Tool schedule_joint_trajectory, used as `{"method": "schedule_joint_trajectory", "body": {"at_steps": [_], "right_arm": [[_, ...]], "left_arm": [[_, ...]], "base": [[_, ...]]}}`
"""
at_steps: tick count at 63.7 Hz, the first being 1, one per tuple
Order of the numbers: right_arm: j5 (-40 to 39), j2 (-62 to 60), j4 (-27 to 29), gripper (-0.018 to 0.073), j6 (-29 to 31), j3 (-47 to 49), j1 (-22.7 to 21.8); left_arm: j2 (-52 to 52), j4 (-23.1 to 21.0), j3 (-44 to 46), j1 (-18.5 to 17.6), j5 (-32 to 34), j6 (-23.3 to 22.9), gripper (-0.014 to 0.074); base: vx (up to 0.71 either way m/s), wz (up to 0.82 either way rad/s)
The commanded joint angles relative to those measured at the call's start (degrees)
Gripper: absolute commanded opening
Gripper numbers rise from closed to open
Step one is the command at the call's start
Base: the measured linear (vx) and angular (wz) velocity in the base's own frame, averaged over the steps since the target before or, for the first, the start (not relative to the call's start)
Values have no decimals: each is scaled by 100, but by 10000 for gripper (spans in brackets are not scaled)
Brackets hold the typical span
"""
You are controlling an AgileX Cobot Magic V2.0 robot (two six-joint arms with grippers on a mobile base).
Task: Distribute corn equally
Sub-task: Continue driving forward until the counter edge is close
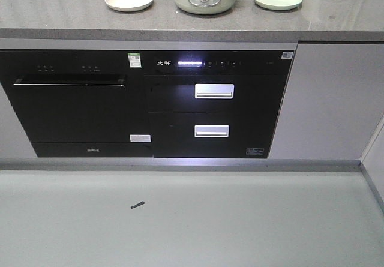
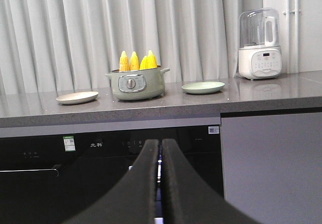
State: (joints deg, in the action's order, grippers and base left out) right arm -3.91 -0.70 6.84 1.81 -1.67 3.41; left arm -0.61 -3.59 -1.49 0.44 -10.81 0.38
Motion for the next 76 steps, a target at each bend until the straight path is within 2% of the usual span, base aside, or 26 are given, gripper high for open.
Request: {"method": "schedule_joint_trajectory", "body": {"at_steps": [1, 76], "right_arm": [[-389, -18, -45, -3, 63, -42, -34], [-389, -18, -45, -3, 63, -42, -34]], "left_arm": [[-96, -11, -87, -19, 444, -38, -6], [-96, -11, -87, -19, 444, -38, -6]], "base": [[12, 2], [10, -2]]}}
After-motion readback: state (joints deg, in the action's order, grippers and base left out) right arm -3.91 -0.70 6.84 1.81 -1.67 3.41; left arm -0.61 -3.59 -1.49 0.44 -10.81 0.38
